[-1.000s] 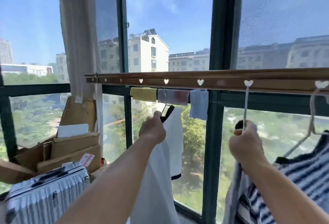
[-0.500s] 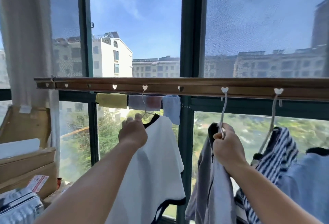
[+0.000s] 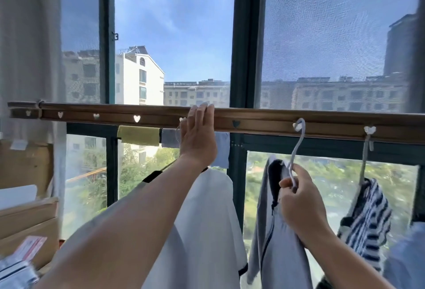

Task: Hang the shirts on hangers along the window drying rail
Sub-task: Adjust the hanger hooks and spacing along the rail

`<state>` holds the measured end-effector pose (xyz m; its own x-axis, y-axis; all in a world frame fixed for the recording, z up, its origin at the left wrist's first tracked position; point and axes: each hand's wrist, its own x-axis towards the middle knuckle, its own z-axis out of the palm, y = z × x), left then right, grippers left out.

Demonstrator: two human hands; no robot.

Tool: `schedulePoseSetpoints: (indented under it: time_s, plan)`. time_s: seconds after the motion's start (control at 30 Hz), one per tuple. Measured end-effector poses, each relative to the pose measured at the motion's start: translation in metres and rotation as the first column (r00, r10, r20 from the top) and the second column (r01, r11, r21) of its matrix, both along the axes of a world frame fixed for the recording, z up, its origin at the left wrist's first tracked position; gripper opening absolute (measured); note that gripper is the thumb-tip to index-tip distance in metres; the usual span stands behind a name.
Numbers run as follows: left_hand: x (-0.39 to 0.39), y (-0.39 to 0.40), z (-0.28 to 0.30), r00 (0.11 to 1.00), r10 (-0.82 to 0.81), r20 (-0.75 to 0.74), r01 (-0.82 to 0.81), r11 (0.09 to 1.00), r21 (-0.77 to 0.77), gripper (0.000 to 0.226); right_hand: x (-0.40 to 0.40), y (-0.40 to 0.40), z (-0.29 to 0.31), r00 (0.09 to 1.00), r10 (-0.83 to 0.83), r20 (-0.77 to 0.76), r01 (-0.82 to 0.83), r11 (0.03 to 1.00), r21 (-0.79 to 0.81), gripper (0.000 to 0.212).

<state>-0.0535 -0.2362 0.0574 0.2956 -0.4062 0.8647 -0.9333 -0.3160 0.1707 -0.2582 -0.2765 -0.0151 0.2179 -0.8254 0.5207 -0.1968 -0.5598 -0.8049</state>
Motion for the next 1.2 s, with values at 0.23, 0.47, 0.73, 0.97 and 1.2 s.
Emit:
schedulePoseSetpoints:
  time_s: [0.23,0.47,0.73,0.97,1.2]
  plan:
    - [0.003,0.0,0.014,0.996,-0.093,0.006,0.092,0.994,0.058,0.055,0.004,0.008,0.012,0.998,0.059,0.022,-0.056,0.994,-0.09,0.048]
    - [-0.015,-0.011,0.01,0.982,-0.188,-0.016,0.189,0.979,0.074,0.07,0.023,0.013,0.013,0.991,0.099,-0.085,-0.112,0.98,-0.163,0.047]
    - [-0.027,-0.012,0.01,0.979,-0.205,-0.017,0.206,0.974,0.09,0.073,0.041,0.006,0.006,0.991,0.056,-0.122,-0.073,0.987,-0.143,0.052]
    - [-0.023,-0.015,0.01,0.98,-0.198,0.013,0.197,0.979,0.051,0.068,0.042,0.0,0.002,0.989,0.042,-0.14,-0.055,0.994,-0.09,0.055]
    - [-0.03,-0.015,0.008,0.981,-0.185,0.065,0.182,0.982,0.05,0.069,0.045,-0.005,-0.004,0.983,0.082,-0.162,-0.08,0.997,0.019,0.05]
